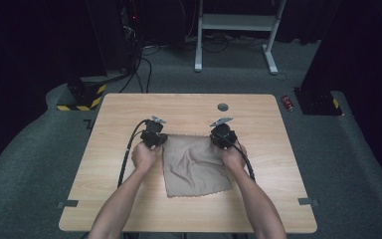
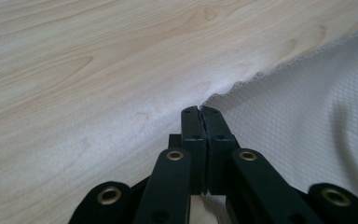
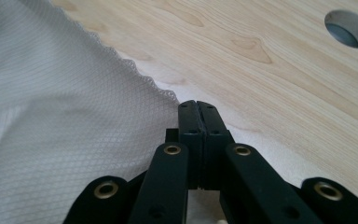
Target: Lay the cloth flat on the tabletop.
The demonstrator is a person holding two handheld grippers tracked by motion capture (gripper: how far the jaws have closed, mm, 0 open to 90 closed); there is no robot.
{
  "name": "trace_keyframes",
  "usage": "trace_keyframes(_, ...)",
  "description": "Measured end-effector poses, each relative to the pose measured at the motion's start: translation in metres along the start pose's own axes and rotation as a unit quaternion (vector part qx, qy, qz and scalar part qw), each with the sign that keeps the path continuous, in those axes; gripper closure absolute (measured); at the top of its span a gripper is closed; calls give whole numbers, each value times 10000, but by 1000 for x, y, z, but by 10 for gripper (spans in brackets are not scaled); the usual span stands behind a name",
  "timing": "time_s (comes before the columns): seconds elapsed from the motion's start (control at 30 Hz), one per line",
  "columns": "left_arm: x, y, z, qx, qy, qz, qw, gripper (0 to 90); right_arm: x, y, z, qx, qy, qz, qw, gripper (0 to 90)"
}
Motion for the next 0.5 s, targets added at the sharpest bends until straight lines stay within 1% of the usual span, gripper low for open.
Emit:
trace_keyframes(0.07,4,1,2,-2,-52,34,10000,877,6,4,-4,164,36,56,9998,800)
trace_keyframes(0.1,4,1,2,-2,-52,34,10000,855,6,6,-5,223,41,81,9997,777)
trace_keyframes(0.13,5,5,4,-12,-111,65,9999,821,4,8,-7,239,43,70,9997,759)
trace_keyframes(0.17,3,8,6,-78,-118,54,9999,789,2,9,-9,269,44,35,9996,743)
trace_keyframes(0.2,0,10,7,-123,-87,25,9999,752,-4,12,-13,407,13,-57,9992,741)
trace_keyframes(0.23,-4,11,7,-162,-75,-54,9998,719,-10,14,-15,550,-14,-122,9984,740)
trace_keyframes(0.27,-8,13,7,-189,-51,-107,9998,690,-14,17,-17,628,-65,-166,9979,740)
trace_keyframes(0.3,-8,13,7,-189,-51,-107,9998,663,-16,20,-18,649,-89,-151,9977,740)
trace_keyframes(0.33,-17,17,4,-206,-13,-146,9997,637,-18,26,-18,640,-102,-123,9978,739)
trace_keyframes(0.37,-21,20,2,-204,4,-156,9997,612,-19,31,-17,668,-99,-83,9977,739)
trace_keyframes(0.4,-25,22,-1,-227,81,-178,9996,599,-20,34,-17,681,-88,-67,9976,735)
trace_keyframes(0.43,-25,22,-1,-227,81,-178,9996,588,-19,38,-17,686,-91,-41,9976,727)
trace_keyframes(0.47,-32,30,-7,-216,181,-176,9994,578,-18,42,-16,717,-71,-31,9974,719)
trace_keyframes(0.5,-35,35,-11,-199,232,-150,9994,567,-17,43,-17,755,-54,-17,9971,712)
Point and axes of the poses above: each handheld gripper's, and its own axes: x roughly forward along the jaws, y roughly out of its underside, z roughly to its left, the point moved 7 cm from there along x, roughly forward along the jaws, and after that the axes turned 3 degrees about y, right-handed, at the moved point
